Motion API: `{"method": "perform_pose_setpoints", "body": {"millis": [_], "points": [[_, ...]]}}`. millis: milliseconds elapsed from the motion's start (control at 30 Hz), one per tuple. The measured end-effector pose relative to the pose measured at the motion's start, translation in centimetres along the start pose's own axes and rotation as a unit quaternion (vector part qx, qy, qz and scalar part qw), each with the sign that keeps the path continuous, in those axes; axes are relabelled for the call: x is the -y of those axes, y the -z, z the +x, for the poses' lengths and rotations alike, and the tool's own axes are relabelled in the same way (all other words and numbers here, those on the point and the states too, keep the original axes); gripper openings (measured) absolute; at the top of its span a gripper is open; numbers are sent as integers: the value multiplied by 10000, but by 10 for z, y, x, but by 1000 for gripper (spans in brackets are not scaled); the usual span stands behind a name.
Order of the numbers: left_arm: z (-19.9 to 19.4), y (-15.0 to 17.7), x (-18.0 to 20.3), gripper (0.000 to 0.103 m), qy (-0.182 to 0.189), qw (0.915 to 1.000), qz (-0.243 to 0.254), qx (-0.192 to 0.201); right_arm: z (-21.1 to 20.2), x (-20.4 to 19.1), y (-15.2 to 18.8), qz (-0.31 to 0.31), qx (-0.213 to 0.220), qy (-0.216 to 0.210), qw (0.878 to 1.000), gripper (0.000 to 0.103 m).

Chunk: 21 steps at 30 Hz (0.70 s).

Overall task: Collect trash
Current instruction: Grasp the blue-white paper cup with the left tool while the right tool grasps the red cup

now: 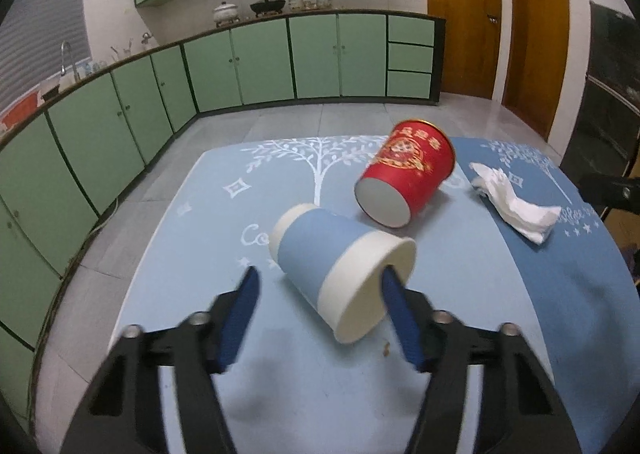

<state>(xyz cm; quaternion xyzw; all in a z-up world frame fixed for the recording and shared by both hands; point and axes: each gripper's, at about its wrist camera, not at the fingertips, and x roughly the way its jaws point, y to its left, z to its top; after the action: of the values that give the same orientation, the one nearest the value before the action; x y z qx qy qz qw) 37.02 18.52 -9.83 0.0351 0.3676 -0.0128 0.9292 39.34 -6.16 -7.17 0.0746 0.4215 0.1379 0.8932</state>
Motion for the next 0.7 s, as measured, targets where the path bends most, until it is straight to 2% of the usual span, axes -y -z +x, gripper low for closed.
{"method": "perform_pose_setpoints", "body": {"millis": [67,167,267,533,700], "points": [[5,-2,-6,23,-2,9999,-96,-38,10,-5,-10,-96,-18,-44,9999,70],[10,-5,-16,8,-19,9997,-231,-54,26,-9,-23,-163,-68,-200,9996,68],[11,-9,-24,3,-23,9996,-289,4,43,-11,-37,-159,-105,-497,9986,67],[10,-26,-38,3,-343,9989,-204,248,87,-24,-66,-390,-323,-1080,9929,62],[13,-25,-43,3,-338,9990,-127,260,110,-24,-81,-438,-484,-1452,9872,60]]}}
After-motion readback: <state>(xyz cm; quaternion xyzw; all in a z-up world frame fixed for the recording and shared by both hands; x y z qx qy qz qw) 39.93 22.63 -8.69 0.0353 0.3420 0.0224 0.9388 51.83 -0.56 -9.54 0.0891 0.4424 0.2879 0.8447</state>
